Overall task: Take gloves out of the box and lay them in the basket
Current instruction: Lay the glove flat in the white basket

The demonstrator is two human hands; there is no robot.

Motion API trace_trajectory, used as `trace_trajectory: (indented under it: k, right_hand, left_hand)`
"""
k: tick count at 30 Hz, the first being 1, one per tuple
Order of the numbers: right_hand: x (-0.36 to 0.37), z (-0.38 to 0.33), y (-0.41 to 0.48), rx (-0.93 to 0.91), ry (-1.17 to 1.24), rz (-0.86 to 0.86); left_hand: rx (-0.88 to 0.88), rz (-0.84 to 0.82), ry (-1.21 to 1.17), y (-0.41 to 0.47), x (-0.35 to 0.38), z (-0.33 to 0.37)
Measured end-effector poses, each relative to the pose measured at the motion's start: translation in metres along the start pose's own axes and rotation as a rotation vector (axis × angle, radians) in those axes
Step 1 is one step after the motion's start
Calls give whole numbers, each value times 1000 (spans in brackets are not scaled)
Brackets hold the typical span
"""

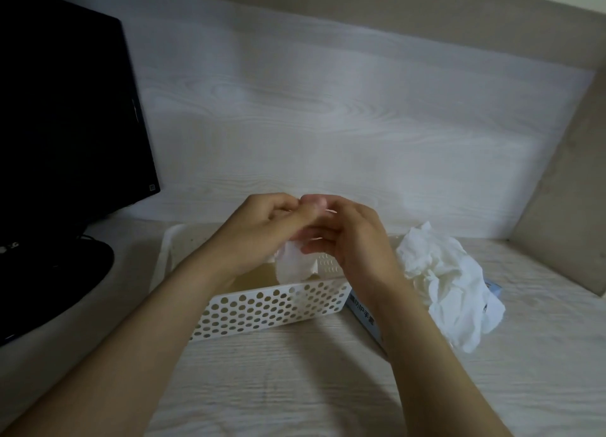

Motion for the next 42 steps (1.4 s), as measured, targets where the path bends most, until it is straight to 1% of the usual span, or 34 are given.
trace_trajectory:
  k: [4,7,9,10,11,12,14,15,17,20,22,25,29,32,34,39,42]
  right_hand:
    - [-1,-5,0,-113,-94,-20]
    - [-7,-11,-2,-160,-93,51]
    - [-20,-15,-3,-216,-284,143]
    - [-23,-15,-3,-230,-389,161]
    - [-22,-13,-3,-226,-449,133]
    - [-18,-10,-1,-207,-456,64]
    - [-4,-2,0,-165,-364,-81]
    - [0,1,0,-151,-321,-123]
    - [2,3,0,-135,-312,-149]
    - [-5,2,0,-125,-494,-130]
    - [-10,5,0,-88,-585,-129]
    - [-17,5,0,-58,-588,-86]
    - [-20,-5,0,-91,-377,45]
    - [-18,-5,2,-88,-295,56]
    - [-14,-2,5,-80,-328,22]
    - [-8,-3,17,-45,-464,-48]
    - [-8,-10,26,14,-513,-83]
  left_hand:
    - [95,-32,26,-3,1,4]
    - [96,55,95,0,-9,-1]
    - [75,110,83,2,-15,-5]
    - [74,112,75,2,-15,-3]
    - [62,94,58,2,-14,-2]
    - [43,61,30,2,-13,-2]
    - [36,-9,-25,-1,-8,2]
    - [60,-24,-33,-3,-6,5]
    - [123,34,-27,-4,-9,8]
    - [195,212,22,-2,-22,8]
    - [201,322,31,-3,-31,7]
    - [177,455,12,-3,-44,4]
    - [149,524,-16,-2,-50,0]
    - [88,510,-70,-3,-49,0]
    - [56,518,-66,-5,-49,-2]
    - [2,624,91,-9,-56,-5]
    - [-70,612,152,-8,-63,-6]
Point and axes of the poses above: each hand's wrist, its own y-axis towards the middle knuckle, its own x-axis out of the palm, z = x × y, the point moved 8 cm from there along y, towards the middle knuckle, and after that the axes turned 15 degrees about -x, right-handed, at the moved point
